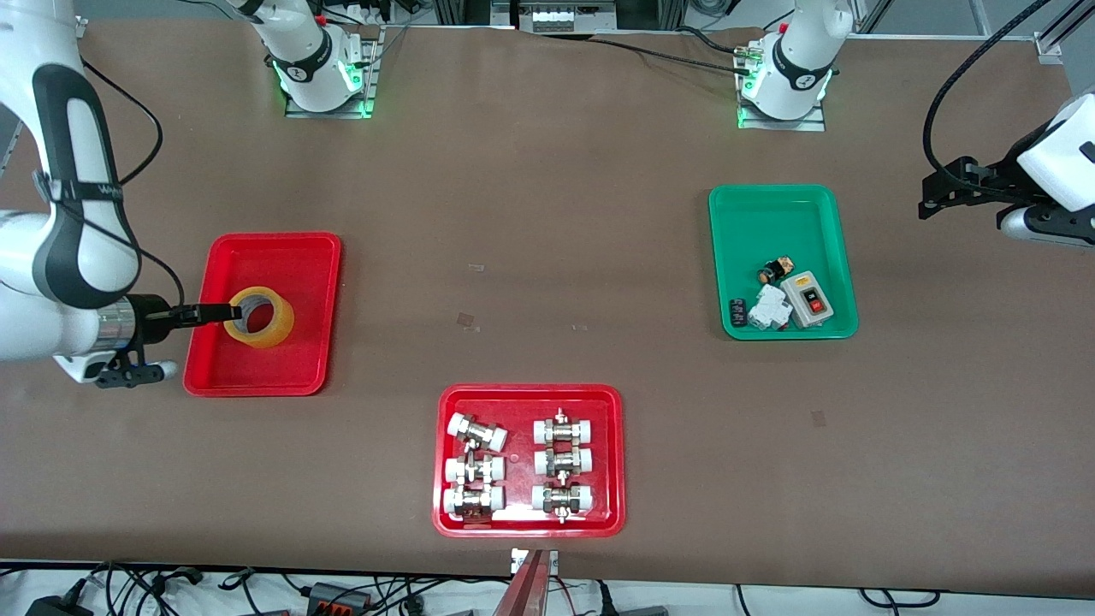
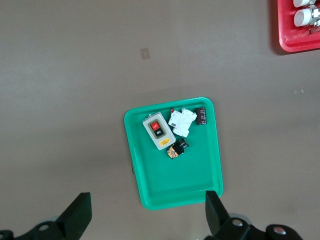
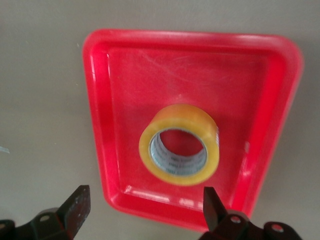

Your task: Left arm passes tape to right arm into tray

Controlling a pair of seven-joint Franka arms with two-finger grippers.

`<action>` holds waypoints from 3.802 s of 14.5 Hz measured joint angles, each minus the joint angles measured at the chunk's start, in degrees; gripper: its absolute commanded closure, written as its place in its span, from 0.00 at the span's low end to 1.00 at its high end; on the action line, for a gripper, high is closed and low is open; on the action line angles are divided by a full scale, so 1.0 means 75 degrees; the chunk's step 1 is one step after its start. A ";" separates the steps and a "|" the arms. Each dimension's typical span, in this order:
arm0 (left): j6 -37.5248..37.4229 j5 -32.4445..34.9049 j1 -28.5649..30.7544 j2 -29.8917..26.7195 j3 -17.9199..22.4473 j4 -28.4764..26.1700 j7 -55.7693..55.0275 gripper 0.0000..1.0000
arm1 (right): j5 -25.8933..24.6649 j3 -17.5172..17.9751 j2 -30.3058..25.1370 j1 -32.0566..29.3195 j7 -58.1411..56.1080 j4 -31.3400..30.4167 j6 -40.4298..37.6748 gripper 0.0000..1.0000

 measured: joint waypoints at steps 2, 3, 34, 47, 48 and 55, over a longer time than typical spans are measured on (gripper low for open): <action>-0.0016 0.0000 0.0000 -0.0024 0.0028 -0.0003 0.0000 0.00 | -0.0339 0.0019 -0.0349 0.0266 0.0599 0.0539 -0.0771 0.00; -0.0017 0.0000 0.0000 -0.0030 0.0046 -0.0003 0.0000 0.00 | -0.0468 0.0020 -0.0508 0.0365 0.0819 0.0813 -0.1192 0.00; -0.0054 0.0000 0.0002 -0.0032 0.0104 -0.0018 0.0000 0.00 | -0.1140 -0.0447 -0.3447 0.0883 0.1643 -0.0843 0.0058 0.00; -0.0054 0.0000 0.0002 -0.0032 0.0104 -0.0019 0.0000 0.00 | -0.1134 -0.0444 -0.3966 0.0905 0.1442 -0.1433 -0.0087 0.00; -0.0054 0.0000 0.0002 -0.0032 0.0104 -0.0019 0.0000 0.00 | -0.1134 -0.0444 -0.3966 0.0905 0.1420 -0.1434 -0.0093 0.00; -0.0055 0.0000 0.0002 -0.0032 0.0104 -0.0019 0.0001 0.00 | -0.1134 -0.0443 -0.3967 0.0920 0.1377 -0.1435 -0.0089 0.00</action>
